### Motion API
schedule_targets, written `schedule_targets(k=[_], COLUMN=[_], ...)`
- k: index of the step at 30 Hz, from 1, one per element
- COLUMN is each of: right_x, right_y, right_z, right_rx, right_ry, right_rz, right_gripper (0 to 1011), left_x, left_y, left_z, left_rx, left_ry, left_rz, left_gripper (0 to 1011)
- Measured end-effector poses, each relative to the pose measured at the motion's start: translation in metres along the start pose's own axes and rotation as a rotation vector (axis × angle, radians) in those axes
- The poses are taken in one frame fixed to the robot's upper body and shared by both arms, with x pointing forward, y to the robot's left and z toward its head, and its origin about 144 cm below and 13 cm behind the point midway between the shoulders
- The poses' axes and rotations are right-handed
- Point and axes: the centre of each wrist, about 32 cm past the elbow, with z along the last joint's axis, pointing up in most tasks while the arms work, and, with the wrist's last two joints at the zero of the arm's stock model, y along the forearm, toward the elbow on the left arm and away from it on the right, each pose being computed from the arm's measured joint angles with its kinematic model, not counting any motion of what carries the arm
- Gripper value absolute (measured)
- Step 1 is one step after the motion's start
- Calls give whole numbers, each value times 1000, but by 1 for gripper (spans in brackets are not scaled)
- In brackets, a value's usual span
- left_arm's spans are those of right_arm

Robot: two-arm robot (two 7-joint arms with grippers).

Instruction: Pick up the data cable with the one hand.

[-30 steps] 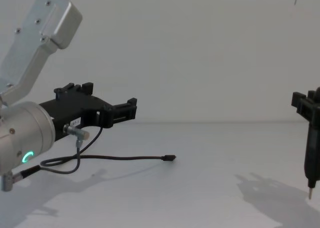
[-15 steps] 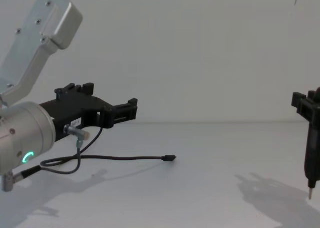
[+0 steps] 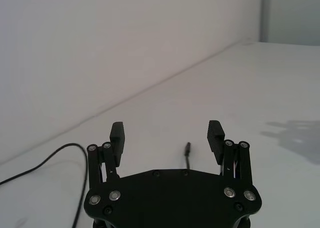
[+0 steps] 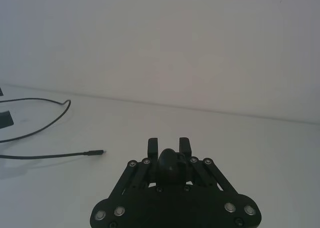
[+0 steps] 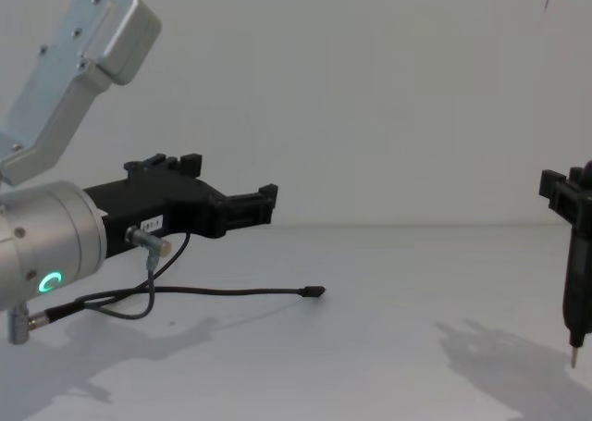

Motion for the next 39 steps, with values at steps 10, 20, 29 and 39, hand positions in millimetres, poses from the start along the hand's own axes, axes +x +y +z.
schedule_targets(k=[10,20,29,39], right_x=[0,0,0,0], right_y=[0,0,0,0], right_z=[0,0,0,0], right_rx=[0,0,0,0], right_ry=[0,0,0,0], right_rz=[0,0,0,0], right_gripper=[251,251,251,251], left_x=[18,47,72,88], left_y=[-3,-9,-14,-16], left_z=[0,-6,-13,-16], left_rx=[14,61,116,153], left_ry=[10,26,25,13], left_rz=[-141,-314,-417,-457], left_gripper=[1001,1001,1001,1001])
